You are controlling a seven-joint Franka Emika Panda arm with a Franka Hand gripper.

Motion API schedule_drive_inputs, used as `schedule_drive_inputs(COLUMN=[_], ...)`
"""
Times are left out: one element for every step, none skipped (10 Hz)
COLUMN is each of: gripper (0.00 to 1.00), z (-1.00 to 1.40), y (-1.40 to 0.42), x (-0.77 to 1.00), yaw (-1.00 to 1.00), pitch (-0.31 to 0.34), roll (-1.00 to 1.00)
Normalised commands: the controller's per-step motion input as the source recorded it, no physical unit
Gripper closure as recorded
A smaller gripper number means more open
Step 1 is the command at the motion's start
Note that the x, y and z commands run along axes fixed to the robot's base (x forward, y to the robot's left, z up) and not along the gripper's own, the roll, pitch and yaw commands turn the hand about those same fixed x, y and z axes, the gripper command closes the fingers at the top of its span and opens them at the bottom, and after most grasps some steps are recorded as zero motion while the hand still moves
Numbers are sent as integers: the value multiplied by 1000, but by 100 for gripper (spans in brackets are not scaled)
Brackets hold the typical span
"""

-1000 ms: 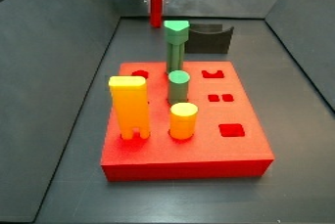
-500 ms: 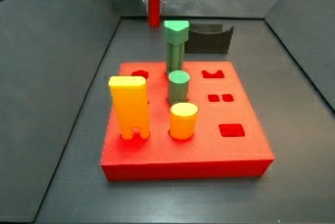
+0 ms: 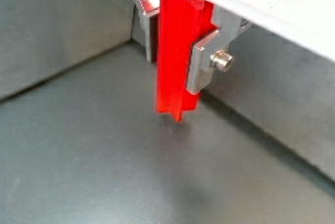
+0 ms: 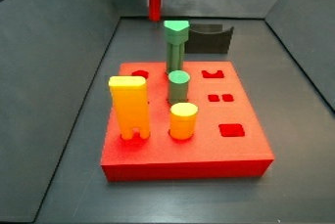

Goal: Pick up the star object. Move up. Move to above the board. Insert the star object.
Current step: Move up, then move to above the board.

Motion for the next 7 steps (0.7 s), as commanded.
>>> schedule_drive_inputs(gripper=[100, 100, 100, 100, 100, 100, 100], z=[537, 383, 282, 1000, 1000, 1000, 1000], y=[-18, -11, -11, 82, 78, 59, 54], x=[-56, -41, -37, -444, -444, -423, -404], yaw=[-25, -28, -26, 372, 345, 256, 202], pitch=[25, 41, 53, -50, -45, -36, -30], roll=[41, 61, 70, 257, 260, 258, 250])
